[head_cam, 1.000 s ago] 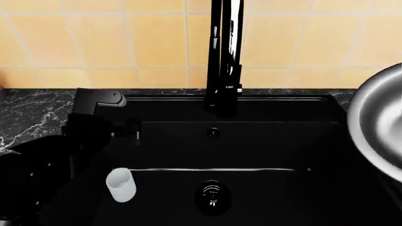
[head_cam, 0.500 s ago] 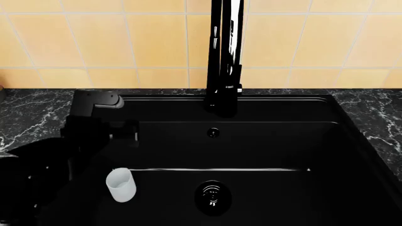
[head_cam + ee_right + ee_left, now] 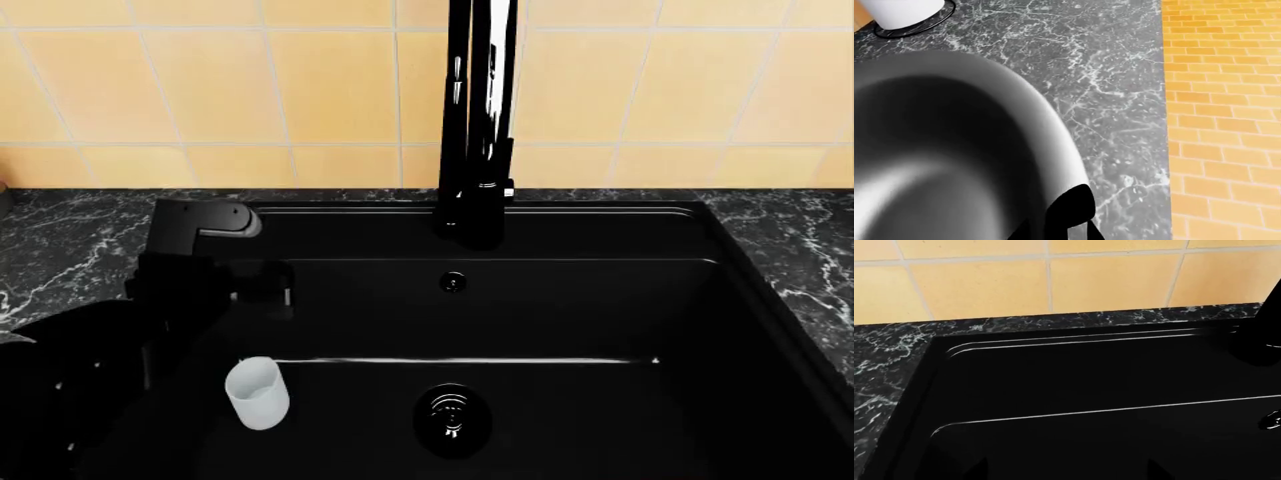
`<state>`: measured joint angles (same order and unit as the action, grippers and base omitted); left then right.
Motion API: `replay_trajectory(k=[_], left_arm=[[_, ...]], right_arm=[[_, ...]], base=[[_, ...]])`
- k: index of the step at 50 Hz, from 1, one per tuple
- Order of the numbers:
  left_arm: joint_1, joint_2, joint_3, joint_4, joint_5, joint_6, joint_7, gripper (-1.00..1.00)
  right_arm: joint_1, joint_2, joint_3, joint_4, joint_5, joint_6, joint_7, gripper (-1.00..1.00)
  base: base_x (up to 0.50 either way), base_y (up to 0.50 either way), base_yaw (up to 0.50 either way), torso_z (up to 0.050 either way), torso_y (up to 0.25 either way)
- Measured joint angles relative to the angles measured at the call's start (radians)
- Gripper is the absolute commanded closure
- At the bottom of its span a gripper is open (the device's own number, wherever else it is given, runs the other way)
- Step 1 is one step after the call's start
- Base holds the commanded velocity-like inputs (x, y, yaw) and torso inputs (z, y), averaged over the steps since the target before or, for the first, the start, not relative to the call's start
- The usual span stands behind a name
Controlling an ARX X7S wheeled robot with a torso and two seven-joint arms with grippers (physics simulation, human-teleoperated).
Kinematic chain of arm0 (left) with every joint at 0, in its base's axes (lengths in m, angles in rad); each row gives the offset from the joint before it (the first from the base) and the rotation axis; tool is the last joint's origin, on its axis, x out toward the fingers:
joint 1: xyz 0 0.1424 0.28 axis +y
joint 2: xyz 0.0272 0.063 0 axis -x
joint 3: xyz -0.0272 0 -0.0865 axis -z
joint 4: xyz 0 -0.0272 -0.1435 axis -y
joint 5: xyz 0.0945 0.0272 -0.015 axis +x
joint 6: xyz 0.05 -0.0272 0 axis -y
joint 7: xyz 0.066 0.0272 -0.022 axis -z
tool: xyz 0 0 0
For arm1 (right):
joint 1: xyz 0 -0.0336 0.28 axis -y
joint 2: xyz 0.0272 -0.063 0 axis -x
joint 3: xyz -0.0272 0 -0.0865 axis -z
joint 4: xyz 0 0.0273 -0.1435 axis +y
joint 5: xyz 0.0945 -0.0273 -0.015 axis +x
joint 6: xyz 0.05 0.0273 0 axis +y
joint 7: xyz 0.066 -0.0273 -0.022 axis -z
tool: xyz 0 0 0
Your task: Pick the cup and bowl from the sink and place them on the counter for drying.
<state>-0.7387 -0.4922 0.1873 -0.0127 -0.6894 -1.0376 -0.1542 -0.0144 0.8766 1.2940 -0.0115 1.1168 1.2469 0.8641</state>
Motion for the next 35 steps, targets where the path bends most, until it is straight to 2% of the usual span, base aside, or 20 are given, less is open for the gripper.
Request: replay_trajectory(k=[2, 3, 23, 35], left_arm=[[0.002, -0.001, 0.0, 0.0, 0.0, 0.001, -0.001, -1.0], [0.002, -0.001, -0.001, 0.0, -0.001, 0.001, -0.001, -1.0], [0.0, 0.003, 0.008, -0.011, 0.0, 0.01, 0.0, -1.0], [-0.004, 0.01, 0.016, -0.021, 0.002, 0.015, 0.0, -1.0]], right_arm=[[0.008, 0.001, -0.012, 0.002, -0.006, -0.005, 0.0, 1.0], [0.013, 0.001, -0.017, 0.003, -0.008, -0.006, 0.001, -1.0], [0.084, -0.014, -0.075, -0.027, 0.085, -0.031, 0.027, -1.0], [0.101, 0.004, -0.053, -0.093, 0.091, -0.046, 0.084, -1.0]], base=[[0.0, 0.0, 0.0, 0.0, 0.0], [0.0, 0.0, 0.0, 0.0, 0.0], [0.0, 0.0, 0.0, 0.0, 0.0], [0.0, 0.0, 0.0, 0.0, 0.0]])
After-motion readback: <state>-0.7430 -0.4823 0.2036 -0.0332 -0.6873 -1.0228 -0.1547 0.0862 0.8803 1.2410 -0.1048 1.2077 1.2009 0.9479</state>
